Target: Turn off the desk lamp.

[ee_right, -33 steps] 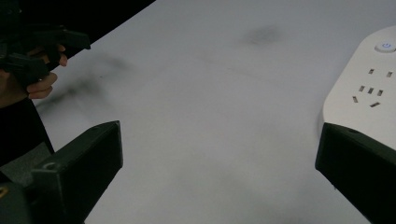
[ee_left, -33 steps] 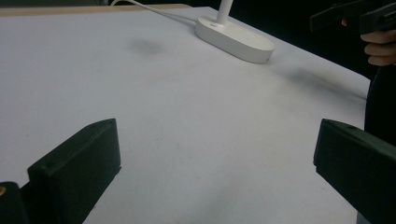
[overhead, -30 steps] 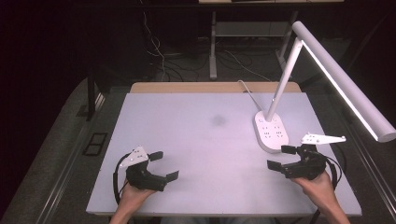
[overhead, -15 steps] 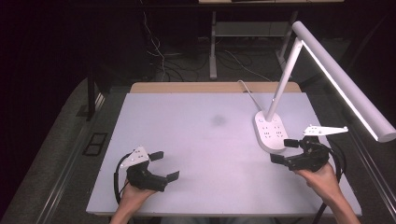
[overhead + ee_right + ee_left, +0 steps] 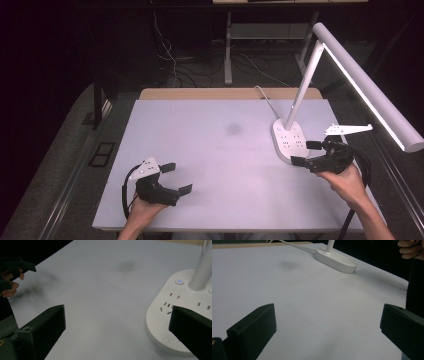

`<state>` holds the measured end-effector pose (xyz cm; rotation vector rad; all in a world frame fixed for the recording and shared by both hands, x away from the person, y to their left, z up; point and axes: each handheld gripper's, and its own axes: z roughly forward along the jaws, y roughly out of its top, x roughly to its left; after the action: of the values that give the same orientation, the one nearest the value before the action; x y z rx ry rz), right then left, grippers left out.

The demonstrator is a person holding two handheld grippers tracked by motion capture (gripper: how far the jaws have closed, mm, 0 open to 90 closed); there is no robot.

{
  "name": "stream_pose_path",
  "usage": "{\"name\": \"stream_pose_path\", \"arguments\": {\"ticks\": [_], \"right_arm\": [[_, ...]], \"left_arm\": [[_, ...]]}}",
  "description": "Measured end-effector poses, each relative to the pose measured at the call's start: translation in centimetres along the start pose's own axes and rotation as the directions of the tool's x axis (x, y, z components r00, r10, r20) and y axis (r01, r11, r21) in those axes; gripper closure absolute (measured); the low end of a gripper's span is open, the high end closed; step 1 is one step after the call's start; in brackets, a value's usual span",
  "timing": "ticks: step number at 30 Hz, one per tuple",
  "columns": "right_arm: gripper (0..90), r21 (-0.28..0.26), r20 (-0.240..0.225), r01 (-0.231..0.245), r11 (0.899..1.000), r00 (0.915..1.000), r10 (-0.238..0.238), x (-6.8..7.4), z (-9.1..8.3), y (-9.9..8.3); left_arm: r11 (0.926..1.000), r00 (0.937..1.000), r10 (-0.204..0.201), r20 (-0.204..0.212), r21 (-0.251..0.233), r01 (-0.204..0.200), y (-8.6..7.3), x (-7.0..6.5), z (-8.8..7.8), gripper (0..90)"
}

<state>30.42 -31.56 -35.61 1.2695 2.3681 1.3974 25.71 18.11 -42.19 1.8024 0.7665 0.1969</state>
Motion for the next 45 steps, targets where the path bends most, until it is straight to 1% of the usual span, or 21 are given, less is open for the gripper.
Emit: {"name": "stream_pose_path", "arguments": {"ticks": [10,14,15,16,18,22,27,28,30,34,35,36,38,40,41,42,44,45], "right_arm": [[0.7,0.002,0.013,0.012,1.0,0.9998,-0.012,-0.6,-0.1,1.6],[0.7,0.0,0.018,0.012,1.0,0.9998,-0.012,-1.0,-0.1,2.2],[0.7,0.0,0.027,0.017,1.0,0.9995,-0.017,-1.2,-0.1,2.4],[0.7,0.0,0.027,0.017,1.0,0.9995,-0.017,-1.2,-0.1,2.4],[0.7,0.004,0.026,0.015,1.0,0.9995,-0.015,-1.6,0.1,2.6],[0.7,0.011,0.041,0.009,1.0,0.9991,-0.01,-2.5,0.3,3.1],[0.7,0.02,0.046,0.006,1.0,0.9989,-0.007,-3.5,0.6,3.6],[0.7,0.02,0.046,0.006,1.0,0.9989,-0.007,-3.5,0.6,3.6],[0.7,0.028,0.052,0.007,1.0,0.9986,-0.009,-4.0,0.8,3.8],[0.7,0.035,0.057,0.006,0.999,0.9984,-0.008,-4.6,0.9,3.9],[0.8,0.041,0.064,0.001,0.999,0.998,-0.004,-5.0,1.0,3.9],[0.8,0.041,0.064,0.001,0.999,0.998,-0.004,-5.0,1.0,3.9],[5.2,0.041,0.061,0.0,0.999,0.9981,-0.002,-5.5,1.1,4.1],[6.1,0.036,0.071,-0.002,0.999,0.9975,-0.001,-5.9,1.1,4.2],[8.3,0.034,0.074,-0.002,0.999,0.9972,-0.001,-6.2,1.2,4.2],[12.8,0.033,0.073,-0.001,0.999,0.9973,-0.001,-6.4,1.2,4.3],[15.0,0.025,0.086,-0.009,1.0,0.9963,0.007,-7.1,1.3,4.4],[15.0,0.025,0.086,-0.009,1.0,0.9963,0.007,-7.1,1.3,4.4]], "left_arm": [[1.0,1.0,0.0,-0.007,-0.004,0.0,0.0,0.2,-0.2,0.0],[1.0,0.9999,-0.003,-0.015,-0.009,0.003,0.0,0.2,-0.3,0.0],[1.0,0.9999,-0.001,-0.015,-0.007,0.001,0.0,0.2,-0.4,0.0],[1.0,0.9999,0.0,-0.016,-0.006,0.0,0.0,0.2,-0.4,0.0],[1.0,0.9999,-0.002,-0.017,-0.008,0.002,0.0,0.3,-0.4,0.0],[1.0,0.9998,-0.002,-0.019,-0.008,0.002,0.0,0.3,-0.4,0.0],[1.0,0.9998,0.001,-0.018,-0.003,-0.001,0.0,0.3,-0.4,0.0],[1.0,0.9998,0.002,-0.017,-0.004,-0.002,0.0,0.3,-0.4,0.0],[1.0,0.9999,0.001,-0.016,-0.003,-0.001,0.0,0.2,-0.3,0.0],[1.0,0.9998,0.002,-0.019,-0.007,-0.002,0.0,0.3,-0.4,0.0],[1.0,0.9998,0.0,-0.02,-0.007,0.0,0.0,0.3,-0.4,0.0],[1.0,0.9998,0.001,-0.021,-0.007,-0.001,0.0,0.3,-0.4,0.0],[1.0,0.9998,0.0,-0.022,-0.007,0.0,0.0,0.4,-0.5,0.0],[1.0,0.9997,0.002,-0.023,-0.008,-0.002,0.0,0.4,-0.5,0.0],[1.0,0.9997,0.001,-0.022,-0.008,-0.001,0.0,0.4,-0.5,0.0],[1.0,0.9998,0.0,-0.021,-0.009,0.0,0.0,0.4,-0.4,0.0],[0.9999,0.9998,-0.001,-0.022,-0.011,0.001,0.0,0.4,-0.5,0.0],[0.9999,0.9998,-0.001,-0.022,-0.01,0.001,0.0,0.4,-0.5,0.0]]}}
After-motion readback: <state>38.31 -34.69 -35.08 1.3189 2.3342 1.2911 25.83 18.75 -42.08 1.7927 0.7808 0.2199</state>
